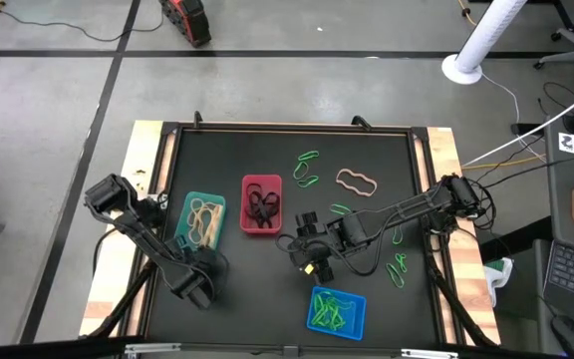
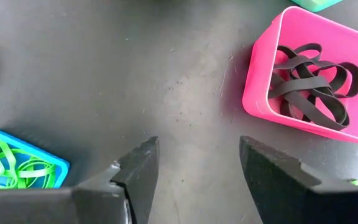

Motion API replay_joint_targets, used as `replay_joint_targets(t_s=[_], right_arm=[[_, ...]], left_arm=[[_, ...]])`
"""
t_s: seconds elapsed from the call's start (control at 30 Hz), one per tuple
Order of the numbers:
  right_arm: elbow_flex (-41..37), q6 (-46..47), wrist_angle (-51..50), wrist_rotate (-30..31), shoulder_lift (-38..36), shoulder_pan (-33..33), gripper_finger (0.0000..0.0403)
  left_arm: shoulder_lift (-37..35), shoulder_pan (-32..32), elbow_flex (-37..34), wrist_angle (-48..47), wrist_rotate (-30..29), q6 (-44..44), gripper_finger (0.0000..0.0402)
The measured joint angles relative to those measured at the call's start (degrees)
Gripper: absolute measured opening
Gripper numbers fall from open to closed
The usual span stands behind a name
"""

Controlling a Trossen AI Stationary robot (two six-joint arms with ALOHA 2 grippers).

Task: Sort rubber bands into baskets
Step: Put the green rubber band into the blue bin

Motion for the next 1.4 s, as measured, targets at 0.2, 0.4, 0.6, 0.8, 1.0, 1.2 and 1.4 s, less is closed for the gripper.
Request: replay_joint_targets(t_s=[0.2,0.4,0.6,0.8,1.0,1.2,1.4], right_arm=[[0.0,0.01,-0.01,-0.08,0.0,-0.03,0.0221],[0.0,0.0,0.0,-0.11,0.0,-0.04,0.0221],[0.0,0.0,0.0,-0.13,0.0,-0.04,0.0221],[0.0,0.0,0.0,-0.35,0.0,-0.04,0.0221],[0.0,0.0,0.0,-0.33,0.0,-0.02,0.0221],[0.0,0.0,0.07,-0.97,0.0,-0.02,0.0221],[0.0,0.01,1.3,-5.59,0.0,-0.02,0.0221]], left_arm=[[-0.07,0.0,-0.32,0.38,0.08,0.04,0.0131],[-0.04,0.01,-0.34,0.34,0.56,1.67,0.0073],[-0.04,0.2,1.22,0.33,3.0,4.6,0.0014],[-0.04,0.2,3.35,0.44,3.08,6.32,0.0009],[-0.04,0.2,5.01,2.46,3.08,7.32,0.0005],[-0.04,0.2,5.23,14.46,1.75,10.22,0.0003],[-0.04,1.08,5.25,26.45,-2.05,13.99,0.0002]])
